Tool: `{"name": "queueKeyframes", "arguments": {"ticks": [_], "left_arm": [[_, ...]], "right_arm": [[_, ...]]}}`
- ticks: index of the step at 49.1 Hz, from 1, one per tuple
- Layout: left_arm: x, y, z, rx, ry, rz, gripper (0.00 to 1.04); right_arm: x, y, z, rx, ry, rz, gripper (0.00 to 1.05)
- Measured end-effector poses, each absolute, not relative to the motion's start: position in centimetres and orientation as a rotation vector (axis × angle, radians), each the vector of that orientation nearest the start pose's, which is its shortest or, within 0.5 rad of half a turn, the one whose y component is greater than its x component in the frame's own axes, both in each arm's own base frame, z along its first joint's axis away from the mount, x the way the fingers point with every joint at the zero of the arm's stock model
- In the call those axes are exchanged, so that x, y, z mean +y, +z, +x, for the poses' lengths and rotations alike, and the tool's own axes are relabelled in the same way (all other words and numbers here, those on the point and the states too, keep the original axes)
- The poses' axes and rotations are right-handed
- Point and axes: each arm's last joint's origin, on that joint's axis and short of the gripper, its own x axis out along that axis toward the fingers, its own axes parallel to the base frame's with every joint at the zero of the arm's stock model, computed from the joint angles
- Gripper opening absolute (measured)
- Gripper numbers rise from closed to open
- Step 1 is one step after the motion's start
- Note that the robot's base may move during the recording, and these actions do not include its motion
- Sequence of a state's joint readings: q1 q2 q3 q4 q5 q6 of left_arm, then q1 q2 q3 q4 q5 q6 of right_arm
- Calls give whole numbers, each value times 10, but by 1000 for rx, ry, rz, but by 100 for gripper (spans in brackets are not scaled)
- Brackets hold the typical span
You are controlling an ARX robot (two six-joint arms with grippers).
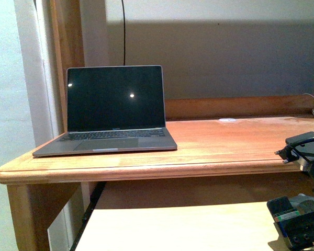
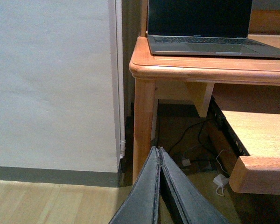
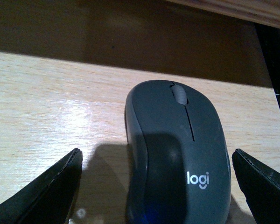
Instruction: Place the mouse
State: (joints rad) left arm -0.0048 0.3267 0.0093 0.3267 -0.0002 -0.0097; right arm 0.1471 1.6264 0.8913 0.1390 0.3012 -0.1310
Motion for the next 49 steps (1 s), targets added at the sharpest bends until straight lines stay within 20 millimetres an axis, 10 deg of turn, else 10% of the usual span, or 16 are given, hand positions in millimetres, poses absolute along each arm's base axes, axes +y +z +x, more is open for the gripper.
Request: {"name": "queueKeyframes", "arguments": {"ticks": [10, 21, 31, 40, 49], "left_arm": [[-1, 170, 113, -10, -5, -10, 3], [0, 169, 109, -10, -4, -10, 3], [0, 166, 98, -1, -5, -9, 3], [0, 167, 97, -6, -4, -9, 3], [0, 166, 97, -5, -4, -10, 3]], "right_arm": [[33, 190, 344, 616, -120, -247, 97], [28, 188, 347, 618, -83, -185, 57], [19, 197, 334, 613, -50, -101, 55], [24, 248, 301, 545, 4, -22, 55], [68, 303, 337, 429, -6, 8, 55]]}}
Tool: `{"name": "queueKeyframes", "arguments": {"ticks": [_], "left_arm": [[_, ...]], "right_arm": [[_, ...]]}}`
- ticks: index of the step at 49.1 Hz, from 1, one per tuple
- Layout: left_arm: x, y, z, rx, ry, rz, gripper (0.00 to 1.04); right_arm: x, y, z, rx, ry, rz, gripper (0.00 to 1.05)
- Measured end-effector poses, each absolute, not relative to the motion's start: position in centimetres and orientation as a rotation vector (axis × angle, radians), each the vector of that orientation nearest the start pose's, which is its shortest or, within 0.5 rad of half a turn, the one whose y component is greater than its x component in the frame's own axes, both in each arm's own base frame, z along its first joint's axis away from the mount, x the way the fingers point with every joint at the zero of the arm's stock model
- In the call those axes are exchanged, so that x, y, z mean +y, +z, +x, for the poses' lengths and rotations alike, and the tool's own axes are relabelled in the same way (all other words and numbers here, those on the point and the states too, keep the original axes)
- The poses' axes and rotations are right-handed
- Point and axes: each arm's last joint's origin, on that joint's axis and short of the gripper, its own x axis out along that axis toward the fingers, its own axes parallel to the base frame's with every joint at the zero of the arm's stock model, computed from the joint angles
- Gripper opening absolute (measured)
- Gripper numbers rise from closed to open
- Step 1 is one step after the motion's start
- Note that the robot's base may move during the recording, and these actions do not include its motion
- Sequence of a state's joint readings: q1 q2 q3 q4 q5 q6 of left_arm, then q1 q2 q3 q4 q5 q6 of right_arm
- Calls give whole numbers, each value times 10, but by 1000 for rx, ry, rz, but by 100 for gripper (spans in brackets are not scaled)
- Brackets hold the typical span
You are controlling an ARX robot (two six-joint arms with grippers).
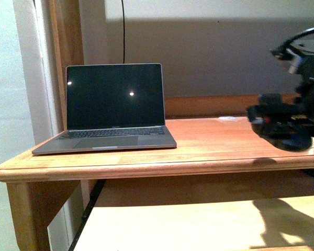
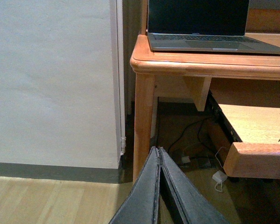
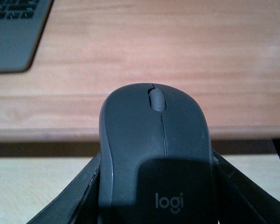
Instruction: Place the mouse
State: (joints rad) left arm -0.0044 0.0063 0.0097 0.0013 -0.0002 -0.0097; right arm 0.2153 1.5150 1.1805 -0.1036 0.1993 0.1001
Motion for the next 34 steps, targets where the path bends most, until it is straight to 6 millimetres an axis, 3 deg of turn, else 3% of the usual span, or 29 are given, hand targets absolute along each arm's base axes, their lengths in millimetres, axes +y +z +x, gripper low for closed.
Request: {"name": "queueKeyframes", "arguments": {"ticks": [4, 12, 21, 27, 34], "left_arm": [[0, 166, 97, -5, -5, -10, 11], [0, 166, 97, -5, -5, -10, 40], [0, 166, 97, -5, -5, -9, 77], [0, 166, 97, -5, -5, -9, 98], [0, 166, 97, -5, -5, -8, 97]], "right_arm": [[84, 309, 354, 419, -20, 6, 55], [116, 306, 402, 438, -98, -36, 55], [128, 297, 449, 451, -210, -76, 55], [137, 298, 465, 442, -208, -68, 55], [153, 293, 478, 427, -199, -67, 55]]}}
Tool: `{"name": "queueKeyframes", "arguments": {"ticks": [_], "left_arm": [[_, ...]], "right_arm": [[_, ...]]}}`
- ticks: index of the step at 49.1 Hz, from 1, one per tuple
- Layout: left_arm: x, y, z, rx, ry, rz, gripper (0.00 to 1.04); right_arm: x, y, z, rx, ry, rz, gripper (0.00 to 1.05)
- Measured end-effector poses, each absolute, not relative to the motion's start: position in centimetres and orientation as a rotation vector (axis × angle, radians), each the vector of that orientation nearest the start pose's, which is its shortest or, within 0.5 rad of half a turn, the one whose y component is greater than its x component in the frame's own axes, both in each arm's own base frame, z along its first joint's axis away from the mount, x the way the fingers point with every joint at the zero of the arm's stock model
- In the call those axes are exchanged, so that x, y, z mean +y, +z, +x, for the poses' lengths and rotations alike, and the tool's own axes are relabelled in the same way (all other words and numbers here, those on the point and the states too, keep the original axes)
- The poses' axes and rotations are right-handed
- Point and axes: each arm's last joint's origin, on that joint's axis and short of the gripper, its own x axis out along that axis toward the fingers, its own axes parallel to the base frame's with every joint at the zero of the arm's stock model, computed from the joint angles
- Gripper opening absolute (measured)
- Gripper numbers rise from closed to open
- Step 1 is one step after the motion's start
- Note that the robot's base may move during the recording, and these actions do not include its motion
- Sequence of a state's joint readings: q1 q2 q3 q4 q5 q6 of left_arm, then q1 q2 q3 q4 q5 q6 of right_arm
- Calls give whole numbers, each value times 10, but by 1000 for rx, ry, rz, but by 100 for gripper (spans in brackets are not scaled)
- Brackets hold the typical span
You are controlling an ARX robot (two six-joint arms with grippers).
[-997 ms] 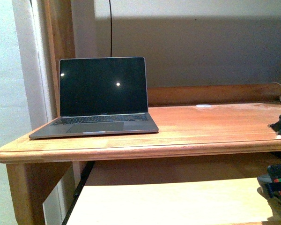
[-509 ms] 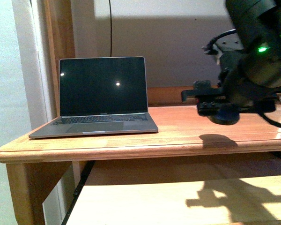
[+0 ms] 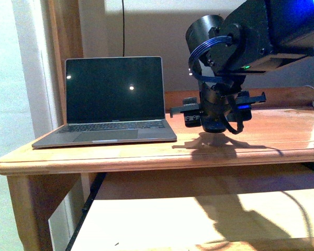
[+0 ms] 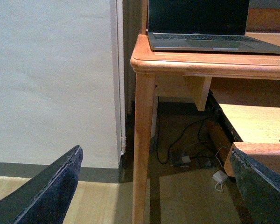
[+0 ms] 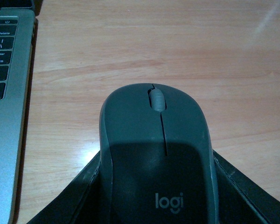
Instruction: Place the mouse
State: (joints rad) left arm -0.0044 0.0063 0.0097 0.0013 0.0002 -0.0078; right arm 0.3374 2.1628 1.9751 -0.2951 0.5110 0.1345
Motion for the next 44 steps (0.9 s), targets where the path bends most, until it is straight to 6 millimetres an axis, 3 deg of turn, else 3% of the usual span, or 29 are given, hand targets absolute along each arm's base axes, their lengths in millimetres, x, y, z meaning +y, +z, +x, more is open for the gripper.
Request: {"name": "queueKeyframes", "arguments": {"ticks": [4, 11, 15, 25, 31, 36, 40, 44], "left_arm": [[0, 166, 97, -5, -5, -8, 97], [0, 166, 97, -5, -5, -8, 97], [0, 166, 97, -5, -5, -8, 97], [0, 166, 97, -5, -5, -8, 97], [0, 166, 97, -5, -5, -8, 97], [0, 166, 97, -5, -5, -8, 97], [0, 166, 97, -5, -4, -8, 97], [0, 166, 97, -5, -5, -8, 97]], "right_arm": [[157, 285, 483, 404, -209, -66, 57], [154, 277, 487, 379, -237, -61, 87], [149, 274, 488, 351, -242, -30, 99], [131, 283, 475, 298, -167, 67, 97], [110, 306, 447, 209, -97, 114, 97], [81, 327, 403, 144, -24, 138, 97], [62, 329, 374, 121, 19, 134, 97], [40, 319, 342, 123, 72, 110, 97]]}}
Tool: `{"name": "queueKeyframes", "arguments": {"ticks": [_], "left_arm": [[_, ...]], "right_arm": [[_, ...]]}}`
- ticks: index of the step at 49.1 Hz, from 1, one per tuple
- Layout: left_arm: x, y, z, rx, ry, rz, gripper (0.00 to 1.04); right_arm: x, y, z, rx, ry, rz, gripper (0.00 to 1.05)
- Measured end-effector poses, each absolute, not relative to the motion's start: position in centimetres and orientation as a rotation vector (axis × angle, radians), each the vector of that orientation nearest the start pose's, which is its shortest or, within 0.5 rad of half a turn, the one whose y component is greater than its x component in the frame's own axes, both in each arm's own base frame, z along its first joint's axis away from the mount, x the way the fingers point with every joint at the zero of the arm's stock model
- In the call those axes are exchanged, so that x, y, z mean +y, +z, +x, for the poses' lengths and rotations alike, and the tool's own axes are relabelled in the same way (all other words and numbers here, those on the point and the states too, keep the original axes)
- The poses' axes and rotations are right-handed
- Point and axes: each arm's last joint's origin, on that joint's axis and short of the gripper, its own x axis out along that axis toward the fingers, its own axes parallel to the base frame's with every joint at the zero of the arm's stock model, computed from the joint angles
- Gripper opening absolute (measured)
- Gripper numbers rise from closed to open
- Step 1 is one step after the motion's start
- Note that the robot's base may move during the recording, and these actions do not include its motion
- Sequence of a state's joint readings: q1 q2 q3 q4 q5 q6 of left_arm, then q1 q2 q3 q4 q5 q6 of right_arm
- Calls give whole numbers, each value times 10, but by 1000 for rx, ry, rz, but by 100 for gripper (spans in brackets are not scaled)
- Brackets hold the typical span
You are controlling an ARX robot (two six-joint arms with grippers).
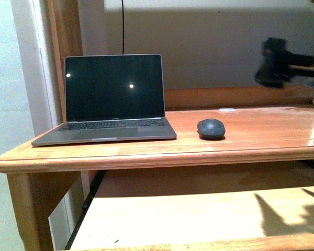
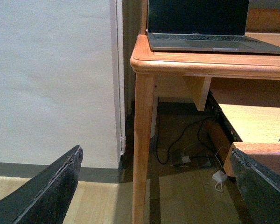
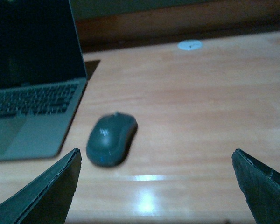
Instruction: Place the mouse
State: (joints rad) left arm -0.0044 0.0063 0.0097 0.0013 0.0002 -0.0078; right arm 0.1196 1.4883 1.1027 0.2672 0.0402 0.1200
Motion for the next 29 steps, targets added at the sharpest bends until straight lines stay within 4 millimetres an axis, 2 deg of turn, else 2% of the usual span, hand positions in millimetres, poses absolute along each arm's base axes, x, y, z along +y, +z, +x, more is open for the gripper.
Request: {"name": "queueKeyframes", "arguments": {"ticks": [4, 11, 16, 23, 29], "left_arm": [[0, 166, 97, -5, -4, -8, 97], [0, 166, 97, -5, -5, -8, 97], [0, 166, 97, -5, -5, -8, 97], [0, 166, 97, -5, -5, -8, 97], [0, 166, 97, -5, -4, -8, 97]], "right_arm": [[19, 297, 310, 159, 122, 82, 97], [-22, 235, 238, 259, 239, 60, 97], [-37, 198, 203, 313, 245, 34, 97], [-28, 152, 184, 415, 252, -32, 97], [-6, 135, 196, 425, 255, -88, 97]]}}
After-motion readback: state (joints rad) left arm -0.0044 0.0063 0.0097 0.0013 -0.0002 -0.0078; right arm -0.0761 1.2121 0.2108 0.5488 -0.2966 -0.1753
